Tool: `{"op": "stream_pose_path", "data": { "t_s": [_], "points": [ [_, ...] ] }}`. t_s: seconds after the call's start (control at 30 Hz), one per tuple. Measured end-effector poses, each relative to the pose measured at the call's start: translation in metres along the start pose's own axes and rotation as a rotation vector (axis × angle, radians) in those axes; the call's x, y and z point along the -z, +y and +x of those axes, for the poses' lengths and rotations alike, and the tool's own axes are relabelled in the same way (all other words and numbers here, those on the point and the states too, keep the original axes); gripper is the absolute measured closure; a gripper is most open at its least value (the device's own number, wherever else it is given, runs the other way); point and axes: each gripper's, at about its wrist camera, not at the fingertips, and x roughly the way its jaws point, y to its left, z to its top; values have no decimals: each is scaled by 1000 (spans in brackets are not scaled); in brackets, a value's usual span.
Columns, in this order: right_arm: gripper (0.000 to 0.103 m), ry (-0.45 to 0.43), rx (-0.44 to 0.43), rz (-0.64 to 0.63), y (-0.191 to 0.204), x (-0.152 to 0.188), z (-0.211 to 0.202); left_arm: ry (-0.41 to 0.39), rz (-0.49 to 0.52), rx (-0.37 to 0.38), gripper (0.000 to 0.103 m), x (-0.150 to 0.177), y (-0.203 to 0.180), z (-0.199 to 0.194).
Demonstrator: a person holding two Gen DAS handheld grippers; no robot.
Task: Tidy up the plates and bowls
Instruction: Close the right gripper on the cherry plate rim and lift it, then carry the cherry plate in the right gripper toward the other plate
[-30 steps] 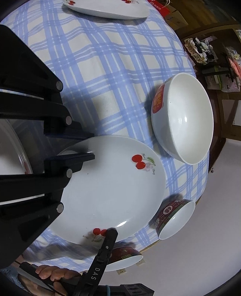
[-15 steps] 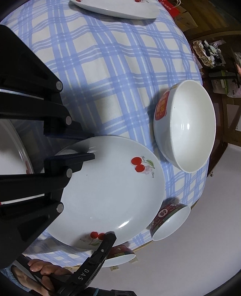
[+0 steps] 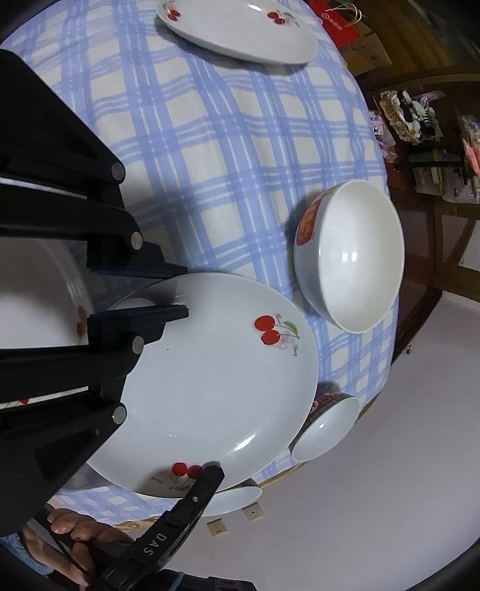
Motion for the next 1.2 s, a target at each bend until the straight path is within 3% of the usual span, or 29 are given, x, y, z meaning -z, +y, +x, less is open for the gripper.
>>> {"op": "stream_pose_path", "data": {
  "t_s": [0.33, 0.53, 0.63, 1.2],
  "points": [
    [94, -5, -34, -22, 16, 18, -27, -24, -25, -7, 89, 23, 7, -40],
    [94, -3, -65, -53, 36, 33, -41, -34, -34, -61, 89, 46, 12, -69],
    [94, -5, -79, -60, 44, 39, -48, -42, -71, -44, 89, 59, 20, -81],
    [94, 34, -98, -89, 66, 90, -64, -11, -160, -121, 89, 116, 35, -100]
  ]
}}
